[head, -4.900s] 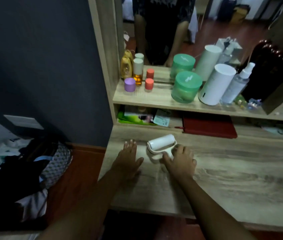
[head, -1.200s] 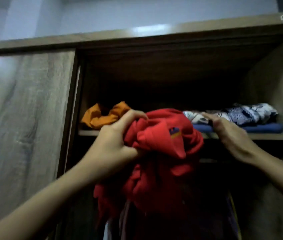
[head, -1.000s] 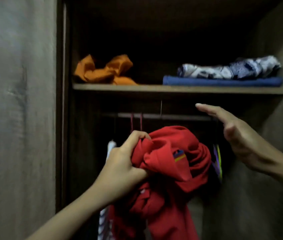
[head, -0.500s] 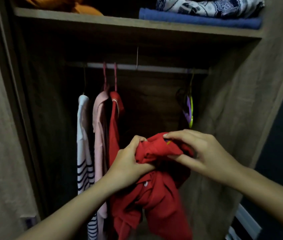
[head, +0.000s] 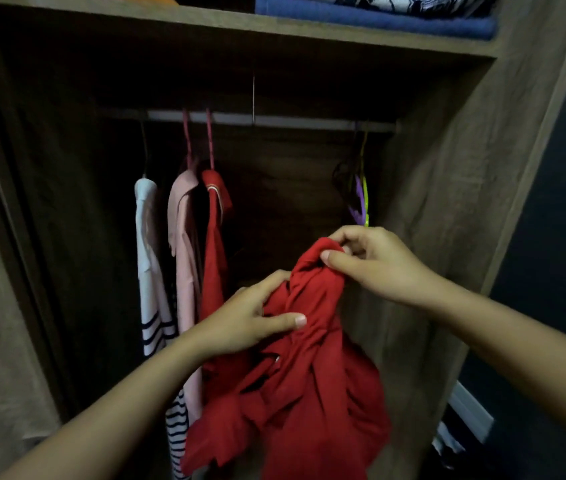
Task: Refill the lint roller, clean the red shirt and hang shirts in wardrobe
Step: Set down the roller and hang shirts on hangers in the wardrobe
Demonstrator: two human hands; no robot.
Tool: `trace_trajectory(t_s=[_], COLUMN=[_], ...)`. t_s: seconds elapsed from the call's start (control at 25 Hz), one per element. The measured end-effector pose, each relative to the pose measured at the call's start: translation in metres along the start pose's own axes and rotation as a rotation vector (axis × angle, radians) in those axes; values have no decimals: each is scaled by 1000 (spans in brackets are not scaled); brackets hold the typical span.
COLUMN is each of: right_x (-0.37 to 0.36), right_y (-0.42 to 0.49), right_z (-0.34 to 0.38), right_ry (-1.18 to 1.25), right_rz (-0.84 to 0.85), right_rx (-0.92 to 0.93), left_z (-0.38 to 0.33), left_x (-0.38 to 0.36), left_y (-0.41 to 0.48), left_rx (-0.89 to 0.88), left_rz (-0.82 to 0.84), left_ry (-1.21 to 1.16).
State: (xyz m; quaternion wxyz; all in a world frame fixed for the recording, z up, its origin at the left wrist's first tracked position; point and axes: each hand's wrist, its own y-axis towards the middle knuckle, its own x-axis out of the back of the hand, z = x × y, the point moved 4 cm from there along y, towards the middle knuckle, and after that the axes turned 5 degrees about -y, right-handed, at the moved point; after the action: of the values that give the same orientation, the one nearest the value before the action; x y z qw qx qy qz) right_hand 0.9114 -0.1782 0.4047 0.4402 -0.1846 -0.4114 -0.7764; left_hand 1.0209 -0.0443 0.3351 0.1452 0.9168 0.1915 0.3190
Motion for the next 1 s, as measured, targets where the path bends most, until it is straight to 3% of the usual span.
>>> trace_trajectory(t_s=[0.2,0.36,0.52,0.68,0.8,0.84,0.92,1.0], right_x=[13,28,49,50,52,47,29,27], right_y=[2,-11,-32,-35,-39,-42,-53,-59], right_z=[-20,-37,-53,-43,-50,-58,-79,-87], right_ry=[27,-268,-386,-647,-932,-1061,-1229,-1175], right_rz=[-34,-14,37,132,12,33,257,372], right_rx=[-140,-119,-136,71,35,9,-55,-120], left_z=[0,18,28,15,-2,-6,-7,-2], left_x=[-3,5,29,36,37,38,37,34], left_y=[5,3,-3,3,7,9,14,21], left_rx=[-55,13,56,27,-21,-23,5,53], left_rz=[-123,-227,-295,-347,-501,-537,-544,-468], left_ry=[42,25,141,291,291,290,331,378])
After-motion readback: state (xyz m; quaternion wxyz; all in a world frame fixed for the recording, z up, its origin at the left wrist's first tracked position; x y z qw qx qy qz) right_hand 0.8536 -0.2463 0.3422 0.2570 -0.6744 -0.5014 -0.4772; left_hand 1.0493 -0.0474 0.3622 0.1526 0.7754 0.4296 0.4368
